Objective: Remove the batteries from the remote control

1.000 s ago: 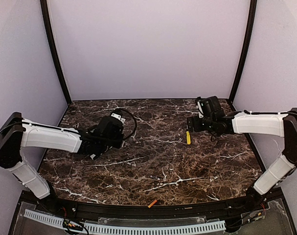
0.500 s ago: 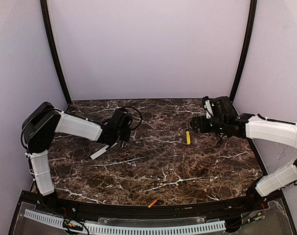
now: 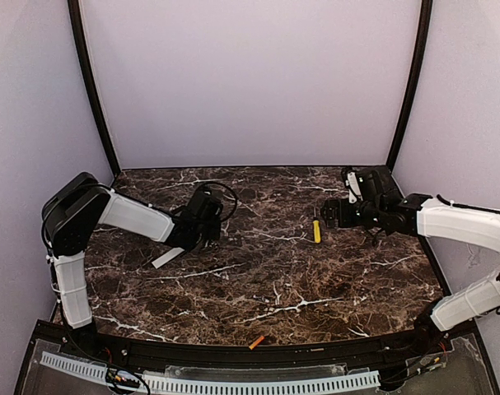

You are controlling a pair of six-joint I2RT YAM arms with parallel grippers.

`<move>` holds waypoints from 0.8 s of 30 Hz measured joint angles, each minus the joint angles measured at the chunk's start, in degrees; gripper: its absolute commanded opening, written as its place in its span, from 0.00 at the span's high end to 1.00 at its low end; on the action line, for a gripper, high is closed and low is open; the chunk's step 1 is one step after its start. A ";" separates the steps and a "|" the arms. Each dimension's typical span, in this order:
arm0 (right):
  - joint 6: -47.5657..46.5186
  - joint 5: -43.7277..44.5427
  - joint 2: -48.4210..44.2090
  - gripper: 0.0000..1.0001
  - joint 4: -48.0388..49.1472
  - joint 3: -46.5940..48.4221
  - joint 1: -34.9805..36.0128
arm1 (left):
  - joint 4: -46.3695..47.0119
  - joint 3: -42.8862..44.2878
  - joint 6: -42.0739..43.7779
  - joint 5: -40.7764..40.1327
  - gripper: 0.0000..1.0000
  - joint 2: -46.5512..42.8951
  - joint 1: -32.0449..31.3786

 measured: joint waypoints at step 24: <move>-5.95 0.70 -2.99 0.01 0.02 -0.85 -0.11 | 1.46 -4.92 6.49 0.68 0.07 -7.63 -0.39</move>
